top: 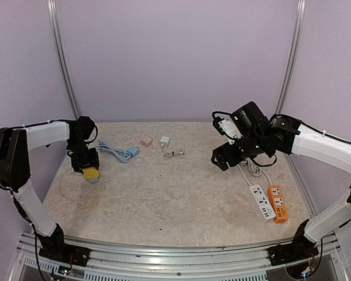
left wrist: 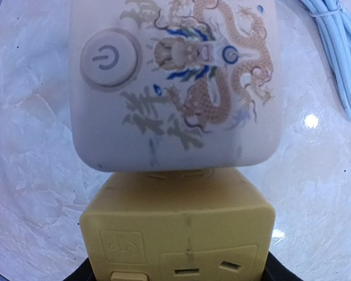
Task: Insert the plug
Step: Move the socket to the corner of the board.
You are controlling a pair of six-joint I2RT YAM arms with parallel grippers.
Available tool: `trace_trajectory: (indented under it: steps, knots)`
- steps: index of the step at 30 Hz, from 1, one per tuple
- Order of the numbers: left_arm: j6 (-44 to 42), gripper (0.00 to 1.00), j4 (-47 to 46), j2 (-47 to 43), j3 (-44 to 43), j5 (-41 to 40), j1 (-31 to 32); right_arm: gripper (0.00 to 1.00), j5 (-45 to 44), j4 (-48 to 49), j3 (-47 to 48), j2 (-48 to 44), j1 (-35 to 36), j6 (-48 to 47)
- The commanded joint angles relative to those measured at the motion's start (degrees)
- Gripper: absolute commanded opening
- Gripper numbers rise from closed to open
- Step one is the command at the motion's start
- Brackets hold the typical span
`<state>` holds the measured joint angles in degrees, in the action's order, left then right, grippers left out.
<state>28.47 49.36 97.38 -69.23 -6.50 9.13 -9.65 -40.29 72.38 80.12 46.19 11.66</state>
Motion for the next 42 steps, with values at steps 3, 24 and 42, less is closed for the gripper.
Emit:
trace_trajectory:
  steps: [3,24,42]
  knots:
    - [-4.0,0.6,0.3,0.7,-3.2,-5.0,-2.0,0.88,0.5,1.0,-0.8,-0.5,-0.5,0.8]
    - [-6.3,0.8,4.5,-0.3,-2.6,-10.0,-4.8,0.88,-0.6,-0.7,-0.7,-2.9,-0.6,1.0]
    - [-20.7,0.99,6.9,2.5,-19.6,-17.6,8.0,0.89,-2.8,-3.3,3.0,-1.1,-0.6,0.0]
